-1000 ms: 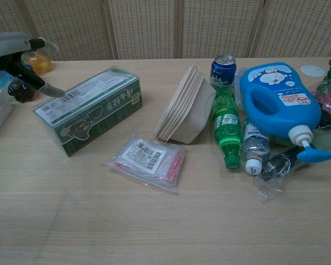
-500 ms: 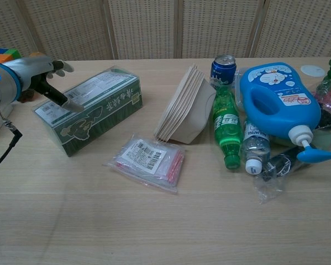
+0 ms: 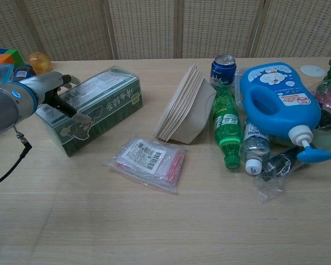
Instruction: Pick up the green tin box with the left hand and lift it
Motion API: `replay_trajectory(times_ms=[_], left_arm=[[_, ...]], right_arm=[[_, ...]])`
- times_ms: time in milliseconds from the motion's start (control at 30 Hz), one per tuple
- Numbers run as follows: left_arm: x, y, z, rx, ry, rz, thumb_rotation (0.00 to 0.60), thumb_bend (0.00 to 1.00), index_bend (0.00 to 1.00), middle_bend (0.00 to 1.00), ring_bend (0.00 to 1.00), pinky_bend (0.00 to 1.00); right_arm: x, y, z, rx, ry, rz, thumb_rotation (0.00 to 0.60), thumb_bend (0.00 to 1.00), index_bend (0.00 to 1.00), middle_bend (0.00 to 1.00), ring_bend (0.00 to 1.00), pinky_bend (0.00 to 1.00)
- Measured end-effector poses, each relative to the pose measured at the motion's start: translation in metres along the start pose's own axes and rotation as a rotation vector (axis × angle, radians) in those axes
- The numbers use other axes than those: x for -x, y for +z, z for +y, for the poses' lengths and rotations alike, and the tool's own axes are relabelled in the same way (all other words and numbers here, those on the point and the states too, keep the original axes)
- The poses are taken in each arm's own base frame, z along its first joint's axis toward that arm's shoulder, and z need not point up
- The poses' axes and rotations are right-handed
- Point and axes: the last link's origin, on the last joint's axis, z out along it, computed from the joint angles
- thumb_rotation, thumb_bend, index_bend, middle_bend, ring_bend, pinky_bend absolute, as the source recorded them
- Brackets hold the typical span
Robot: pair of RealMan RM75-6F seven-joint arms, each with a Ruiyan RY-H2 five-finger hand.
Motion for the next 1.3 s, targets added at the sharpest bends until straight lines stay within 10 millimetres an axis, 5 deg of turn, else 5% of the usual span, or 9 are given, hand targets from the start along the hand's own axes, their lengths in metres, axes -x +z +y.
replay_trajectory(times_ms=[200, 467, 833, 1300], left_arm=[[0.015, 0.004, 0.009, 0.016, -0.012, -0.022, 0.596, 0.35, 0.00, 0.00, 0.00, 0.18], [0.011, 0.008, 0.014, 0.051, -0.060, 0.041, 0.600, 0.49, 0.04, 0.00, 0.00, 0.46], [-0.016, 0.003, 0.008, 0.104, -0.082, 0.111, 0.600, 0.50, 0.11, 0.00, 0.04, 0.47], [-0.091, -0.023, 0.030, 0.265, -0.098, 0.261, 0.600, 0.50, 0.10, 0.00, 0.03, 0.44]], right_arm=[[-0.003, -0.001, -0.002, -0.009, 0.021, 0.000, 0.355, 0.16, 0.00, 0.00, 0.00, 0.00], [-0.006, -0.003, -0.002, -0.006, 0.027, 0.003, 0.358, 0.16, 0.00, 0.00, 0.00, 0.00], [-0.006, -0.003, -0.003, -0.007, 0.029, 0.000, 0.357, 0.16, 0.00, 0.00, 0.00, 0.00], [-0.006, -0.002, -0.004, -0.013, 0.031, 0.000, 0.355, 0.16, 0.00, 0.00, 0.00, 0.00]])
